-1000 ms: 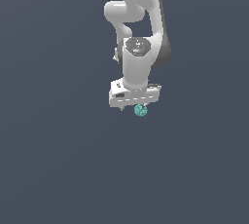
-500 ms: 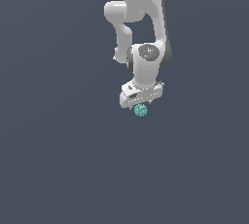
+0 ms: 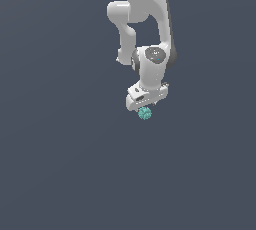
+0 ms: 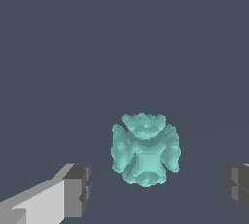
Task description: Pick up the object and move it to a goal position.
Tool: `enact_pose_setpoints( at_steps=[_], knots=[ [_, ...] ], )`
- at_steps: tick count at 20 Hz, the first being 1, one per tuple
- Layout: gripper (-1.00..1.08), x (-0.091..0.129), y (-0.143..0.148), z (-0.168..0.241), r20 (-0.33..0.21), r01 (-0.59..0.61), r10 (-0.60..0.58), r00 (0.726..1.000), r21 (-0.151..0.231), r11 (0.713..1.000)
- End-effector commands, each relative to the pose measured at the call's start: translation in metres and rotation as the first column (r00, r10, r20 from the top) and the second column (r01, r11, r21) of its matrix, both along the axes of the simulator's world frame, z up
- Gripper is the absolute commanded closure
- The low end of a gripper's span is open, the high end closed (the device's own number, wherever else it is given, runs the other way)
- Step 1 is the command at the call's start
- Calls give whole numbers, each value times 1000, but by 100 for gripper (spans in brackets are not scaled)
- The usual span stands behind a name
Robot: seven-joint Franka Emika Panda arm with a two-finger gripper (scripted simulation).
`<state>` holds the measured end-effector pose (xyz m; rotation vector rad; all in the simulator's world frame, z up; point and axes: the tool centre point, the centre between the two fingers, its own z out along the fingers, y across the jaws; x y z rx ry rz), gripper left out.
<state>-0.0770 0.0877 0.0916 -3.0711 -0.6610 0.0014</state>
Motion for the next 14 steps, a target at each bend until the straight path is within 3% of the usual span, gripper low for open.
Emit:
enact_pose_setpoints(
  at_steps=[1,14],
  knots=[
    [-92,0,0,-3,0,0,0,1000,0,1000],
    [-92,-2,0,-49,1,-5,5,1000,0,1000]
  ],
)
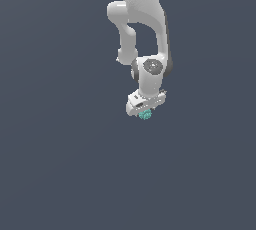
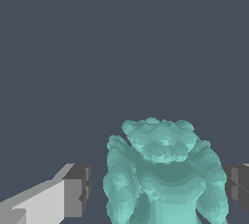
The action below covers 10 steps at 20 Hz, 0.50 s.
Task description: Pick up the object and move it to a goal position.
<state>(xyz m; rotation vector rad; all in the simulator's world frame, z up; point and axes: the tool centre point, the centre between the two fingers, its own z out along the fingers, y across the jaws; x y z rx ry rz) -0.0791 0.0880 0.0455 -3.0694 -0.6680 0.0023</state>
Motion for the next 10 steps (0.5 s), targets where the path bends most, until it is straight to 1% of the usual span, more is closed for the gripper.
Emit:
enact_pose_setpoints(
  at_steps=[1,2,3,10],
  knots=[
    [-92,1,0,-4,1,0,0,1000,0,1000],
    [-92,1,0,-4,1,0,0,1000,0,1000],
    [108,1,0,-4,1,0,0,1000,0,1000],
    [108,1,0,-4,1,0,0,1000,0,1000]
  ],
)
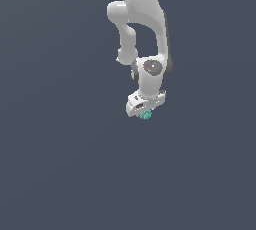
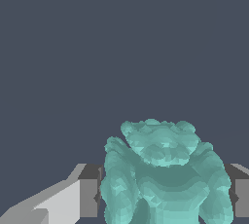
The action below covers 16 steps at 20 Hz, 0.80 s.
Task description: Pick up the object and move it to a goal position.
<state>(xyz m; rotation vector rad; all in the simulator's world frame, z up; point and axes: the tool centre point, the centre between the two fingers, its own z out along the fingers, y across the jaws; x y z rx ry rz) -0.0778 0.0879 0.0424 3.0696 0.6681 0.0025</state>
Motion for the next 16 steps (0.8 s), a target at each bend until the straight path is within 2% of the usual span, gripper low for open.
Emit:
enact_pose_setpoints(
  at_steps=[1,9,16],
  knots=[
    [108,-1,0,-1,-2,0,0,1000,0,1000],
    [108,1,3,10,0,0,0,1000,0,1000],
    [108,7,15,48,0,-1,1,1000,0,1000]
  ],
)
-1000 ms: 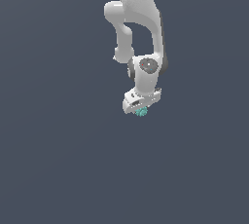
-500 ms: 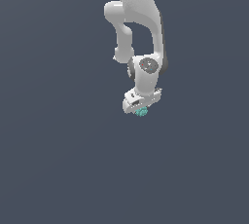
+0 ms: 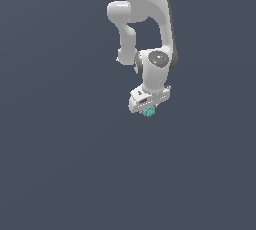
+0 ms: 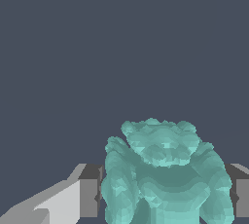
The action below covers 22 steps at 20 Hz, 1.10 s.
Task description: Pick up the object and move it to a goal position.
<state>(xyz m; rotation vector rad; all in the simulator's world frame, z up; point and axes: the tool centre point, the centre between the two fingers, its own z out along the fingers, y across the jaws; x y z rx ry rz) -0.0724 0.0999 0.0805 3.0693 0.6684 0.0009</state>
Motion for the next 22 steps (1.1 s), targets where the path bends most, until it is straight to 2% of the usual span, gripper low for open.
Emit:
enact_pose_setpoints(
  at_steps=[1,22],
  knots=[
    [108,3,6,18,1,-1,1,1000,0,1000],
    [108,37,71,223,0,-1,1,1000,1,1000]
  ],
)
